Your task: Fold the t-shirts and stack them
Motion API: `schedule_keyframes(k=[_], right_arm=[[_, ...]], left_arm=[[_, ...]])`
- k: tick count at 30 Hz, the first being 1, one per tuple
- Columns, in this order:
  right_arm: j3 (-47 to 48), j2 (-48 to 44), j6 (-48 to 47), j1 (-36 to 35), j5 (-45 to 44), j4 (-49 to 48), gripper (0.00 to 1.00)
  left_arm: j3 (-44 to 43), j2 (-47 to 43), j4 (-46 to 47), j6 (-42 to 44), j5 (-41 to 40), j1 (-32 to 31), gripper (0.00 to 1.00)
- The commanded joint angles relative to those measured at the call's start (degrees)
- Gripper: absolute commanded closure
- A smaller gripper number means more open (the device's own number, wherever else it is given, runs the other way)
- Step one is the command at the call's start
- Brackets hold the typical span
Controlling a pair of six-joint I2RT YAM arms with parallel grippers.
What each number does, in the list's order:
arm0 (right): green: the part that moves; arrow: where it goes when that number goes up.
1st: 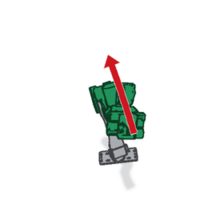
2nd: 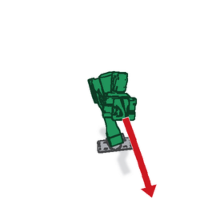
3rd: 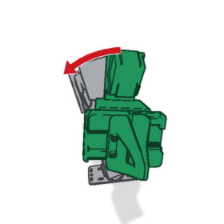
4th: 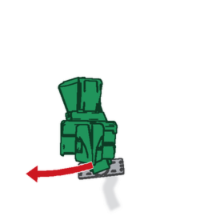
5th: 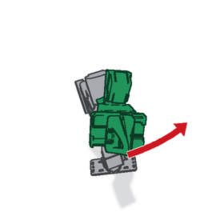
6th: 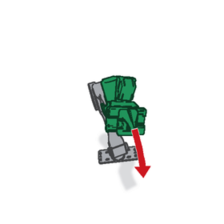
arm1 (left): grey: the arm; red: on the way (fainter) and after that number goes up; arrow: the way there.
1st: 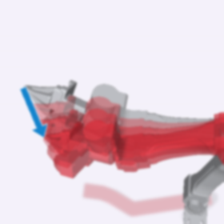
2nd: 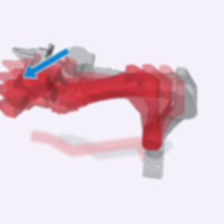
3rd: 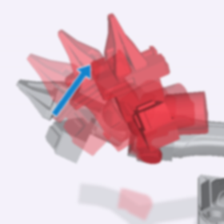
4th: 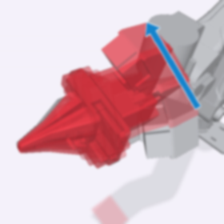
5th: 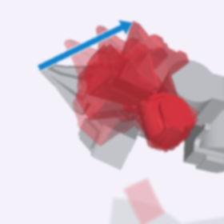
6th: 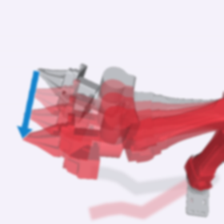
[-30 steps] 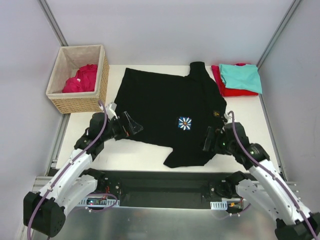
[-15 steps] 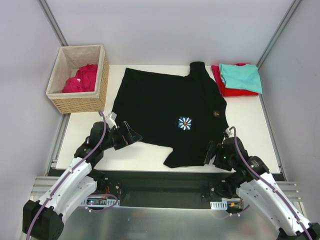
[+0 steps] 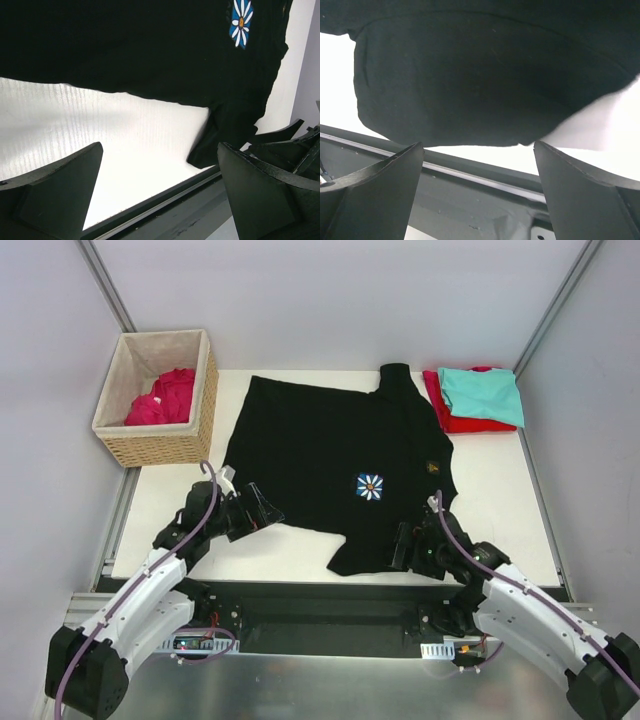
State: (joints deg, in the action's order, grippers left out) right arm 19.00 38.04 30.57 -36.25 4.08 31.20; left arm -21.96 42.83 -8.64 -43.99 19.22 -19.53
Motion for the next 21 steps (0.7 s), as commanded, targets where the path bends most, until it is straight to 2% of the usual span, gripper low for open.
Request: schedule_keyframes(k=[1,15,18,19,21], right_arm=[[2.2,4.1,0.2,-1.0,-1.5,-3.5,0.04],[6.1,6.9,-2.3,-1.4,-6.1,-4.7,0.05],[8.4,8.5,-3.2,-1.5,-6.9,-4.4,0.19],[8.9,9.0,-3.3,-1.4,-6.8,-4.6,0.32],[9.7,10.7,-3.5,-1.5,-6.4,-5.0,0.43]], left_arm=[[-2.1,1.4,0.6,1.1,-0.7,-0.3,0.01],[-2.2,3.0,0.8,1.7,-1.1,-0.5,0.01],[-1.9,2.7,0.8,1.7,-1.2,-0.4,0.01],[-1.7,2.4,0.7,1.7,-1.2,-0.4,0.01],[-1.5,2.3,0.8,1.7,-1.1,-0.4,0.01]])
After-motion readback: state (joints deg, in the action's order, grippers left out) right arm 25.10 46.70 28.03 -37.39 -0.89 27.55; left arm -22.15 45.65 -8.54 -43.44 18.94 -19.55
